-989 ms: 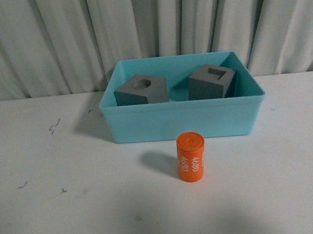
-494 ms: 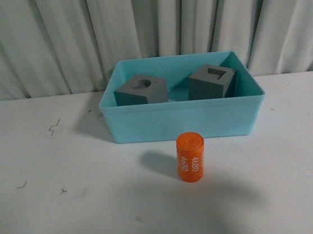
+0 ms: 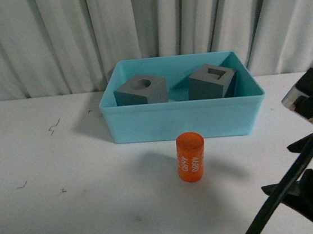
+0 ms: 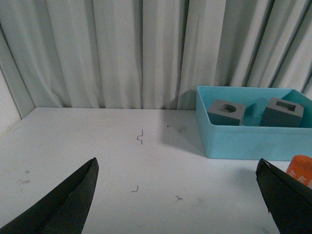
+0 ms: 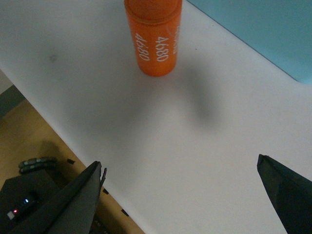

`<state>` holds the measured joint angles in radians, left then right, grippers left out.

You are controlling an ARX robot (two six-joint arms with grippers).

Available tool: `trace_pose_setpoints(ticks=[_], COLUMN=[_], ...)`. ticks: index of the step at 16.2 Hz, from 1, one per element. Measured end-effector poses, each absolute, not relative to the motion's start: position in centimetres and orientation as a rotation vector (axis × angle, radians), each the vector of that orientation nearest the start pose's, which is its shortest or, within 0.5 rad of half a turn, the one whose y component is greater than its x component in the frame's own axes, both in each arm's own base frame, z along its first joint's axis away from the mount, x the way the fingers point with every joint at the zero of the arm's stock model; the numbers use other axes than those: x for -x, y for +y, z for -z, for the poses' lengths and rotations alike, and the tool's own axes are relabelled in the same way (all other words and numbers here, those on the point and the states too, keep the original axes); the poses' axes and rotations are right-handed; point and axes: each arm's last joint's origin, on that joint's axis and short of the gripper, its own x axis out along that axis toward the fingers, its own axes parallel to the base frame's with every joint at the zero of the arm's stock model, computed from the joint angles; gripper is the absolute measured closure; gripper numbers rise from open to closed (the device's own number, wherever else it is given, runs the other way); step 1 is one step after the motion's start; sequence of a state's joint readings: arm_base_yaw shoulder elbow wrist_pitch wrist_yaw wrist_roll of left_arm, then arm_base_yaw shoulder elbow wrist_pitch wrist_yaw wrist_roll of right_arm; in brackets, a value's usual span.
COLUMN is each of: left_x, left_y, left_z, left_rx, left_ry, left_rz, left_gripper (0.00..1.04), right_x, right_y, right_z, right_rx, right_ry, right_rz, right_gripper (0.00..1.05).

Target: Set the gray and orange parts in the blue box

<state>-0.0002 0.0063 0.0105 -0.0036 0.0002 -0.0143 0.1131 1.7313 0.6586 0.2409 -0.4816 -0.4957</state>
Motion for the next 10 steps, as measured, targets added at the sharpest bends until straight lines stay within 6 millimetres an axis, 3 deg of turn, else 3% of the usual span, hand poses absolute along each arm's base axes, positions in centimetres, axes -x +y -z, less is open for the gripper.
trace_pose_setpoints(ticks=[10], left_x=[-9.7], left_y=[0.0], left_z=[-16.6], left_rx=[0.014], left_ry=[-0.001], left_rz=[0.0], left_gripper=[0.07], right_x=[-32.7], right_y=[9.3], right_z=[-8.9], right_rx=[0.321], right_ry=[0.686], right_rz=[-0.77], right_gripper=[0.06])
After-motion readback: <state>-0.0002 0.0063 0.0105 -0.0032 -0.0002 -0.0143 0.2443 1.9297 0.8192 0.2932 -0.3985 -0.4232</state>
